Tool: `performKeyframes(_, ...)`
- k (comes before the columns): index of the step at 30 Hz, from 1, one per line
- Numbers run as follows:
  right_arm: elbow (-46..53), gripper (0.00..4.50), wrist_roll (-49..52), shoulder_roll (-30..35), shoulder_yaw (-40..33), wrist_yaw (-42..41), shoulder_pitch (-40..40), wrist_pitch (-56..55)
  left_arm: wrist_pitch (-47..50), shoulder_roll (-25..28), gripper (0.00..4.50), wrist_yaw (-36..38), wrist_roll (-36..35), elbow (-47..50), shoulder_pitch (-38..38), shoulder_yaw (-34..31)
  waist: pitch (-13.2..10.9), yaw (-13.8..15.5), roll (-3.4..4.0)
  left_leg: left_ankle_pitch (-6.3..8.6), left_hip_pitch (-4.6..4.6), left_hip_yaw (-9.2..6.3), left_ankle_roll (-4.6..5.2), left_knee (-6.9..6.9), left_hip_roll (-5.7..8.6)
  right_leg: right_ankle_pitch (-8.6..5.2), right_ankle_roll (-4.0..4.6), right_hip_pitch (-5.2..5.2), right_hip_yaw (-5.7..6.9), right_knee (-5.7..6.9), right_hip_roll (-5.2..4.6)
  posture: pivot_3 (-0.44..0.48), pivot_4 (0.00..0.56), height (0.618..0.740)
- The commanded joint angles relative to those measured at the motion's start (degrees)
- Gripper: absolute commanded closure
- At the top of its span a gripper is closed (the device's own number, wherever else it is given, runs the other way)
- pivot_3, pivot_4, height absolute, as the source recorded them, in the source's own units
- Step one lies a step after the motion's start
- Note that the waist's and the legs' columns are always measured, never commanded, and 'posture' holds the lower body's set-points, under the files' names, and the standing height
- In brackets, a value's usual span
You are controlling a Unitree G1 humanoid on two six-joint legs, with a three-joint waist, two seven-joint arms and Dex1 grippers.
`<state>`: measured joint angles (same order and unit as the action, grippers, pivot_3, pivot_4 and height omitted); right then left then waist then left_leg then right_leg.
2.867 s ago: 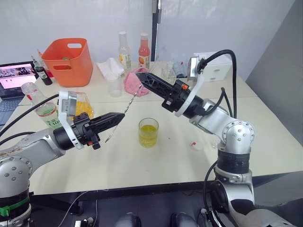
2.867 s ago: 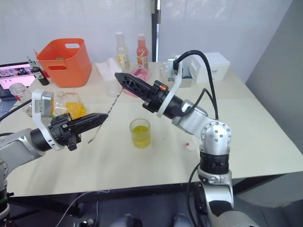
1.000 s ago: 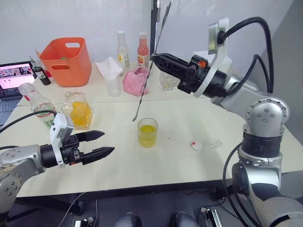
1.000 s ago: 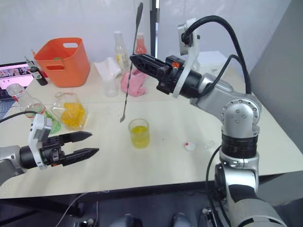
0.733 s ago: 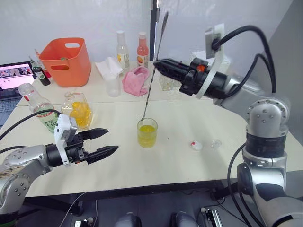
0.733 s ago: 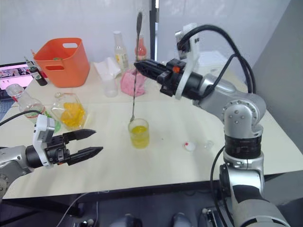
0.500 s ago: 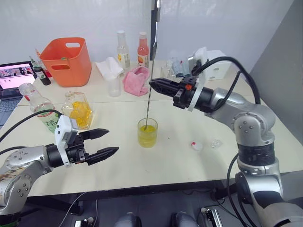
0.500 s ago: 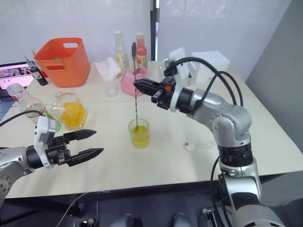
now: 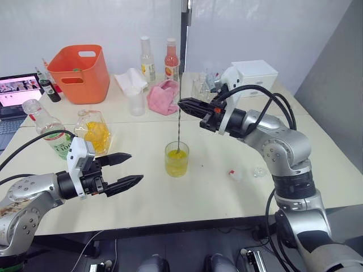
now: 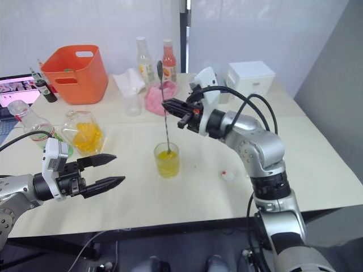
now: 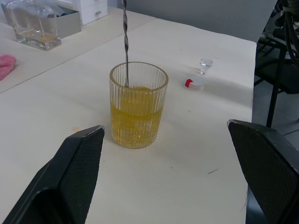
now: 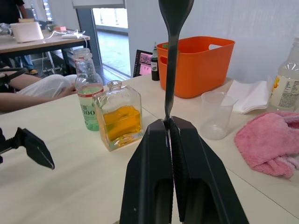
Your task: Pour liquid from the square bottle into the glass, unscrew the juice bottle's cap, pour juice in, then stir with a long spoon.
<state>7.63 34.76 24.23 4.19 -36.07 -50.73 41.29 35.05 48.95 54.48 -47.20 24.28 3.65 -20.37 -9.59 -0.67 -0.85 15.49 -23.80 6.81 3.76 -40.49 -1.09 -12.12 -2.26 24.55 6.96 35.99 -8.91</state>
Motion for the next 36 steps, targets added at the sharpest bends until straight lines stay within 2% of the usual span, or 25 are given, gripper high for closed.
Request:
performKeyframes(1, 5.9, 4.50, 2.0, 1.8, -0.7, -2.2, 0.3, 2.8, -0.6, -0.1, 0.04, -0.1, -0.1, 1.5, 0.4, -0.4, 0.0, 0.0, 0.00, 0.00, 0.00, 0.00, 0.00, 0.00, 0.00, 0.00, 0.00, 0.00, 0.00, 0.00, -0.01, 0.000, 0.150, 0.713)
performKeyframes(7, 10.3, 4.50, 7.2, -1.0, -2.0, -1.0, -0.2, 8.2, -0.7, 0.0, 0.04, -0.2, 0.1, 1.5, 0.3, -0.3, 0.0, -0.1, 0.00, 0.00, 0.01, -0.01, 0.00, 0.00, -0.04, 0.00, 0.00, 0.00, 0.00, 0.01, 0.01, 0.000, 0.150, 0.713)
performKeyframes(11, 8.0, 4.50, 4.6, -4.0, -0.9, 0.3, -0.8, 6.3, -0.7, 0.0, 0.04, -0.4, 0.3, 1.6, 0.3, -0.2, 0.0, -0.1, 0.00, 0.00, 0.01, -0.01, -0.01, 0.00, -0.04, 0.00, 0.00, 0.00, 0.00, 0.02, 0.02, 0.000, 0.150, 0.713)
performKeyframes(17, 4.0, 4.50, 1.0, -5.3, -1.2, 0.2, -2.0, 3.1, -0.8, 0.0, 0.04, -0.6, 0.2, 1.8, -0.1, -0.6, 0.0, 0.0, 0.00, 0.00, 0.01, -0.01, -0.01, 0.00, 0.01, 0.00, 0.00, -0.02, 0.00, 0.01, -0.01, 0.000, 0.150, 0.713)
performKeyframes(28, 2.7, 4.50, -2.8, -2.0, -0.8, -2.8, -2.1, 1.4, -0.9, 0.0, 0.04, -1.0, 0.1, 1.8, 0.0, -0.6, 0.0, -0.1, 0.00, -0.01, 0.01, -0.01, -0.02, 0.00, -0.01, 0.00, 0.00, -0.01, 0.00, 0.01, 0.02, 0.000, 0.150, 0.713)
performKeyframes(32, 7.5, 4.50, 0.7, 1.6, -1.8, -5.3, -1.3, 6.0, -1.0, -0.2, 0.04, -1.0, 0.2, 1.7, 0.0, -0.4, 0.0, 0.0, 0.00, -0.01, 0.00, -0.01, -0.02, 0.00, -0.01, 0.00, 0.00, -0.01, 0.01, 0.00, 0.02, 0.000, 0.150, 0.713)
performKeyframes(36, 10.4, 4.50, 3.5, 1.8, -2.2, -5.1, -0.9, 8.9, -1.1, -0.2, 0.04, -0.9, 0.3, 1.7, -0.1, -0.3, 0.0, 0.0, 0.00, -0.01, 0.01, -0.02, -0.02, 0.00, -0.04, 0.00, 0.00, -0.02, 0.01, 0.00, 0.02, 0.000, 0.150, 0.713)
